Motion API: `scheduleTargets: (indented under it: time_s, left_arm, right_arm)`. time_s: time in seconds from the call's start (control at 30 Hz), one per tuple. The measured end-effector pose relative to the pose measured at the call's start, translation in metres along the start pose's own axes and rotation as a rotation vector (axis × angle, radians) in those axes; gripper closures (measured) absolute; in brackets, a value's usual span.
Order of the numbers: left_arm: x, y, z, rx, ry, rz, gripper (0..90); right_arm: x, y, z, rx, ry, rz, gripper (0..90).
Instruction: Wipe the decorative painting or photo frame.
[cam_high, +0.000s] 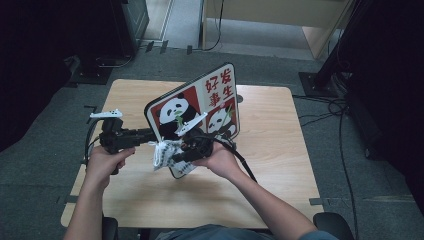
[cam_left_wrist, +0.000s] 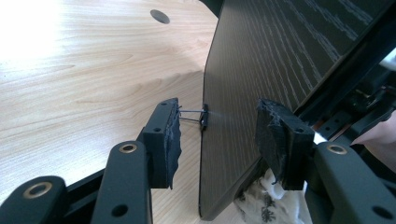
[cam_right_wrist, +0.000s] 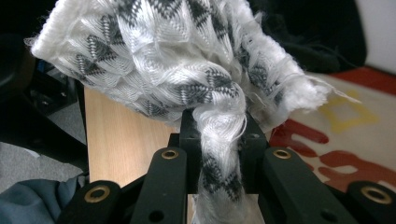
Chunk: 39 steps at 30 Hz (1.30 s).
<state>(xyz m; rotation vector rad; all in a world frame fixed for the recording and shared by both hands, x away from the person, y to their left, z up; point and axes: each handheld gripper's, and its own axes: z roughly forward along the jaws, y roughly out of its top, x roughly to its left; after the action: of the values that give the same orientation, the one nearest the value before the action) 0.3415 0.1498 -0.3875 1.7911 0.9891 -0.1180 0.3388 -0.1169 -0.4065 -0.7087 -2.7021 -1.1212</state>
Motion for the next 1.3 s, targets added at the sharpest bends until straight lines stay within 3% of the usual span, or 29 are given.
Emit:
scheduleTargets:
  time_s: [1.3]
  left_arm:
    - [0.001,0.000,0.000,0.003,0.009,-0.001,48.4]
  right_arm:
    - [-0.009,-0.036,0.030,0.065,0.015,0.034,78.4]
